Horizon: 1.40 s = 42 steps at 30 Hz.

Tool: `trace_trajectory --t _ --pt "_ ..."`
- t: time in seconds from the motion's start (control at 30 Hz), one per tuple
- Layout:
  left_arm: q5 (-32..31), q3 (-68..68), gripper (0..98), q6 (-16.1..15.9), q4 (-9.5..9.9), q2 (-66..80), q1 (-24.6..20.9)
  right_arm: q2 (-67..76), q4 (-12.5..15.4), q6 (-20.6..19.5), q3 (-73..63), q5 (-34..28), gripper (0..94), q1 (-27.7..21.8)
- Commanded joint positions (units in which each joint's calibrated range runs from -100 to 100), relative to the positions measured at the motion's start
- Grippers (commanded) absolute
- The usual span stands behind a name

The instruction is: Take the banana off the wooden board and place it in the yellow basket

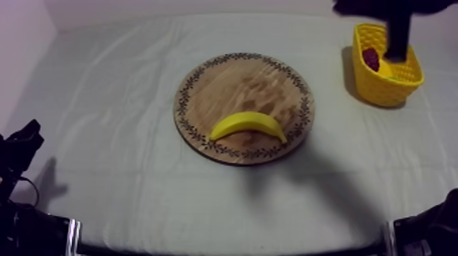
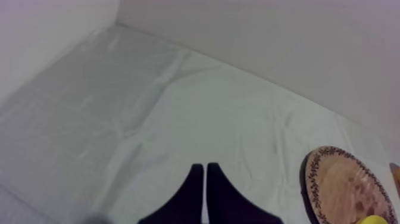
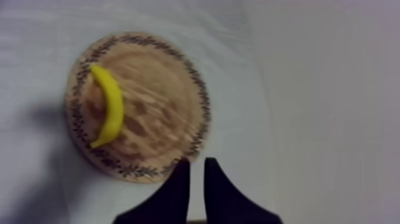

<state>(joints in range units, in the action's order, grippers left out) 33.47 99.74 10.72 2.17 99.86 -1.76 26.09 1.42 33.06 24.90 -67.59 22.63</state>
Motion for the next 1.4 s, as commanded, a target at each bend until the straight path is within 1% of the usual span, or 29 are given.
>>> trace_trajectory --t 0.0,0.17,0.4,0.43,0.5,0.6,0.63,0.7,0.8,0.87,0.97,1.17,1.3,1.37 --pt "0.0 0.0 0.1 0.0 0.0 0.0 0.0 -3.8 -0.5 -0.6 1.2 2.6 11.4 2.3" --pt "0.0 0.0 0.1 0.0 0.0 0.0 0.0 -10.0 -2.4 -2.3 4.5 9.3 12.3 4.6" --pt "0.0 0.0 0.1 0.0 0.0 0.0 0.0 -20.0 -6.0 -6.3 8.0 17.2 12.9 6.8" --pt "0.0 0.0 0.1 0.0 0.0 0.0 0.0 -21.2 -6.4 -6.8 8.4 18.1 15.1 7.1" --pt "0.0 0.0 0.1 0.0 0.0 0.0 0.0 -23.2 -7.6 -8.2 9.4 20.0 27.2 7.7" --pt "0.0 0.0 0.1 0.0 0.0 0.0 0.0 -24.8 -10.0 -11.6 10.4 22.5 57.7 8.4" --pt "0.0 0.0 0.1 0.0 0.0 0.0 0.0 -25.0 -10.5 -12.3 10.6 23.6 65.4 8.4" --pt "0.0 0.0 0.1 0.0 0.0 0.0 0.0 -24.7 -10.3 -12.2 11.5 25.6 76.1 8.0" --pt "0.0 0.0 0.1 0.0 0.0 0.0 0.0 -24.3 -7.5 -9.6 12.3 26.4 84.0 7.1" --pt "0.0 0.0 0.1 0.0 0.0 0.0 0.0 -24.2 -6.2 -8.4 12.5 26.5 86.4 6.7" --pt "0.0 0.0 0.1 0.0 0.0 0.0 0.0 -25.1 -5.8 -8.1 12.2 26.6 87.5 6.5" --pt "0.0 0.0 0.1 0.0 0.0 0.0 0.0 -31.3 -7.5 -9.2 9.1 26.4 86.8 6.9" --pt "0.0 0.0 0.1 0.0 0.0 0.0 0.0 -37.3 -8.1 -9.3 5.9 26.6 86.1 6.9" --pt "0.0 0.0 0.1 0.0 0.0 0.0 0.0 -40.7 -9.3 -10.2 4.0 27.3 85.7 7.0"
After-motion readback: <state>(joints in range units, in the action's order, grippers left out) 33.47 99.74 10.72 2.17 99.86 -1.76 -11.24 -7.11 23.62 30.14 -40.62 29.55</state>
